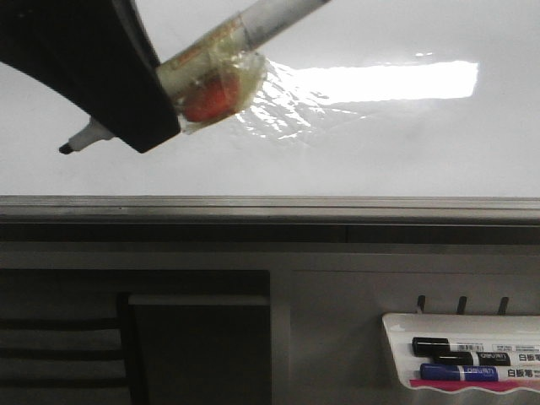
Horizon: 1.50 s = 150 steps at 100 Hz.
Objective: Write number 7 on whiteboard
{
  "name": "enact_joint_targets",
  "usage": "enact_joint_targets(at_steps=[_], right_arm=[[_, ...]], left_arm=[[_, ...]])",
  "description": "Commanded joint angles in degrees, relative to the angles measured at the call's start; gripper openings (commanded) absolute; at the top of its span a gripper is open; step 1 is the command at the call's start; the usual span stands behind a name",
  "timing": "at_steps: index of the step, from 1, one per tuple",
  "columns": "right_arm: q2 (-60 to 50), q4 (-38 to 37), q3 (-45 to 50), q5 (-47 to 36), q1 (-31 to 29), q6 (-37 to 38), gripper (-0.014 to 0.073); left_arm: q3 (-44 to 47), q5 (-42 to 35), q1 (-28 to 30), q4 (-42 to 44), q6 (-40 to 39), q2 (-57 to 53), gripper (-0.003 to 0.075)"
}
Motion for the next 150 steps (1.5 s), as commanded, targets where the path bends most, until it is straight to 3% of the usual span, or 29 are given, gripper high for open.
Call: enact_joint_targets(at_steps=[1,23,45,61,87,131,150], right_arm=[[1.6,2.6,-2.9,-3.7,4.3,-4.1,0.0458],[9.4,2.4,-7.7,-4.4,13.4,-7.5,0.0458],[15.4,2.2,-9.7,-8.7,18.2,-10.7,0.0458],[16.9,4.7,-9.7,-9.8,18.5,-13.4,0.0451],[16.9,6.1,-9.8,-9.7,18.5,-15.3,0.0301],[16.9,4.8,-9.8,-9.6,18.5,-15.3,0.0286],[16.9,4.5,-9.8,-9.6,18.5,-15.3,0.014]], left_arm=[[-2.1,-2.9,-1.7,-0.1,0.2,-1.3,-0.002],[-2.1,-3.0,-2.0,0.1,0.2,-1.3,-0.002],[-2.1,-3.3,-2.0,0.2,1.5,-1.3,-0.002],[-2.1,-3.5,-2.0,0.2,1.6,-1.3,-0.002],[-2.1,-3.8,-2.0,0.3,1.7,-1.3,-0.002],[-2.1,-4.6,-2.0,0.3,1.7,-1.3,-0.002],[-2.1,-5.3,-2.0,0.3,1.7,-1.3,-0.002]])
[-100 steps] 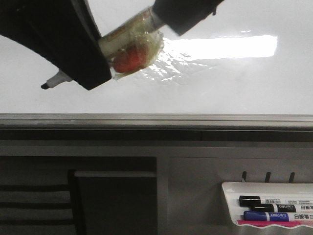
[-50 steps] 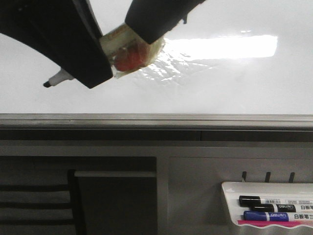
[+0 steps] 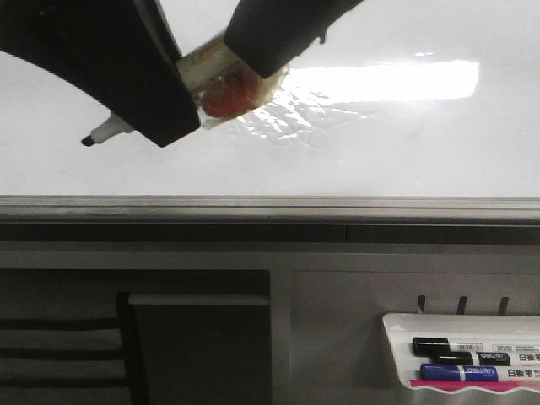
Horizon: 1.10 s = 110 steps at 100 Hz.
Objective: Write number 7 on whiteboard
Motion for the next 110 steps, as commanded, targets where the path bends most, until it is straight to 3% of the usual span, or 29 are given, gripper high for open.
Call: enact_joint_targets(at_steps=[1,31,39,51,58,85,110], right_arm=[[-1.2,1.8,-1.9,-1.8,0.0,-0.8,0.0135],[-1.2,1.8,-1.9,-2.0,0.0,-0.8,-0.0029],[-1.2,1.6,-1.9,-2.0,0.0,-0.8,-0.0054],[-1.5,-1.3,-1.9,-2.7,0.0,1.1,-0.0053],[-2.4,-5.3,-2.3,-3.1,0.0,5.4,-0.0053],[-10.1,-26.2,-2.2,-2.3,-0.1,29.1,-0.0053],[-19.9,-24.8,8.7,-13.5,-9.4,39.0,-0.0053]], left_arm=[[-2.1,-3.0,-0.5,-0.9,-0.2,-1.4,-0.002],[-2.1,-2.9,-0.5,-1.0,-0.3,-1.4,0.0],[-2.1,-2.7,-0.2,-0.8,-0.3,-1.4,0.0091],[-2.8,-2.8,-0.2,1.2,-0.7,-1.7,0.0302],[-3.4,-3.1,-0.2,1.6,-2.4,-2.8,0.0356],[-1.5,-3.9,3.1,5.8,-12.5,-9.4,0.0355],[6.7,-8.6,10.8,4.9,-17.4,-16.8,0.0355]])
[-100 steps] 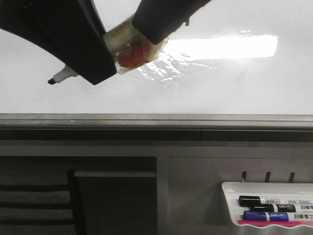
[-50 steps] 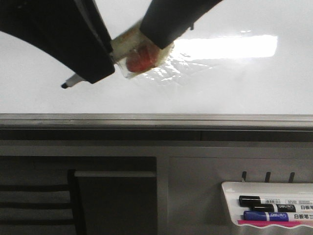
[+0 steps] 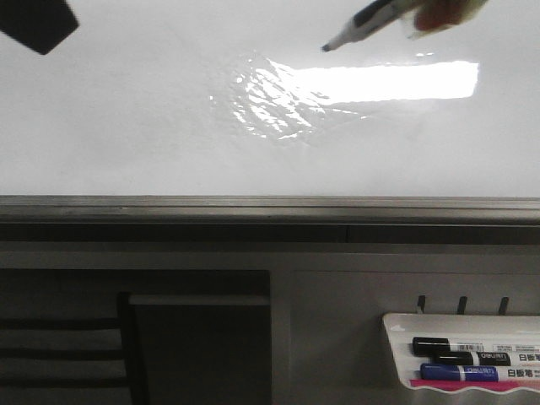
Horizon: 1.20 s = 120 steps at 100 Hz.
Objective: Write number 7 on whiteboard
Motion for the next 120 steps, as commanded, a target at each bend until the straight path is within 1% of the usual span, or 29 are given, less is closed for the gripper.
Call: enact_joint_targets(at_steps=[1,15,27,34,45,64,73,82,95,109,120], right_arm=[[-3.1,1.3,2.1,-6.3,-3.6,2.4,-0.0053],[-3.5,6.8,6.3,-6.2,-8.1,2.4,-0.0053],[-3.2,10.4,8.3,-11.6,-8.3,2.4,-0.0053],[-3.2,13.1,8.8,-14.8,-8.3,2.4,-0.0053],[-2.5,15.8,8.5,-17.3,-8.3,2.4,-0.0053],[2.5,16.1,3.5,-13.7,-8.3,2.4,-0.0053],[5.3,17.4,2.0,-12.9,-8.3,2.4,-0.0053],[8.0,18.2,1.4,-14.0,-8.3,2.4,-0.0053],[10.9,18.7,1.4,-17.7,-7.7,2.4,-0.0053],[12.3,18.7,1.4,-21.4,-6.2,2.4,-0.0053],[12.8,18.7,1.4,-22.6,-6.2,2.4,-0.0053]], left_arm=[[1.5,-6.0,2.1,-1.5,-1.4,-4.1,0.0355],[6.4,-11.9,4.1,-3.4,-2.7,-8.3,0.0355],[8.6,-14.4,4.4,-3.4,-2.7,-9.9,0.0355],[8.6,-14.5,4.4,-3.4,-2.7,-9.9,0.0355],[8.6,-14.5,4.4,-3.5,-2.7,-9.5,0.0355],[8.6,-14.8,4.4,-3.7,-2.7,-9.5,0.0355],[8.6,-14.8,4.4,-4.0,-2.7,-9.5,0.0355],[8.6,-14.9,4.4,-4.2,-2.7,-9.5,0.0355],[8.6,-15.0,4.4,-4.6,-2.7,-9.5,0.0355],[8.6,-15.3,4.4,-4.6,-2.7,-9.5,0.0355],[8.6,-15.7,4.4,-4.6,-2.7,-9.5,0.0355]])
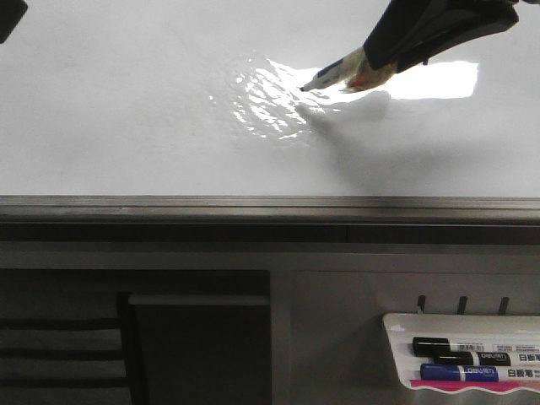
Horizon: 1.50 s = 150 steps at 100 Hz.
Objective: Write number 7 on whiteboard
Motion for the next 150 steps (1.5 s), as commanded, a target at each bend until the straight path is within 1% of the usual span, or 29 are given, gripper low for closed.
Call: enact_joint_targets(at_steps=[1,55,65,84,92,118,138,150], right_arm=[[-0.7,1.1,-2.1,-4.7,0.0,0.0,-0.0053],[2.0,-0.3,-2.1,-5.8,-0.1,0.0,-0.0053],[1.6,-1.0,-2.1,-4.3,-1.8,0.0,-0.0053],[-0.3,-1.8,-2.1,0.3,-7.5,0.0,-0.0053],[-0.7,-2.0,-2.1,1.1,-8.5,0.0,-0.0053],[-0.7,-2.2,-1.9,3.1,-8.2,0.0,-0.0053],[-0.6,-2.0,1.8,2.7,-4.5,0.0,-0.0053],[-0.6,-2.0,3.4,2.3,-3.6,0.0,-0.0053]], left_arm=[[-1.5,-4.4,0.0,-1.1,-0.8,-0.4,0.0355],[-1.5,-4.4,0.0,-1.2,-0.8,-0.4,0.0355],[-1.5,-4.4,0.0,-1.2,-0.8,-0.4,0.0355],[-1.5,-4.4,0.0,-1.2,-0.8,-0.4,0.0355],[-1.5,-4.4,0.0,-1.2,-0.8,-0.4,0.0355],[-1.5,-5.1,0.0,-1.2,-0.8,-0.4,0.0355],[-1.5,-6.5,0.0,-1.2,-0.8,-0.4,0.0355],[-1.5,-7.2,0.0,-1.2,-0.8,-0.4,0.0355]])
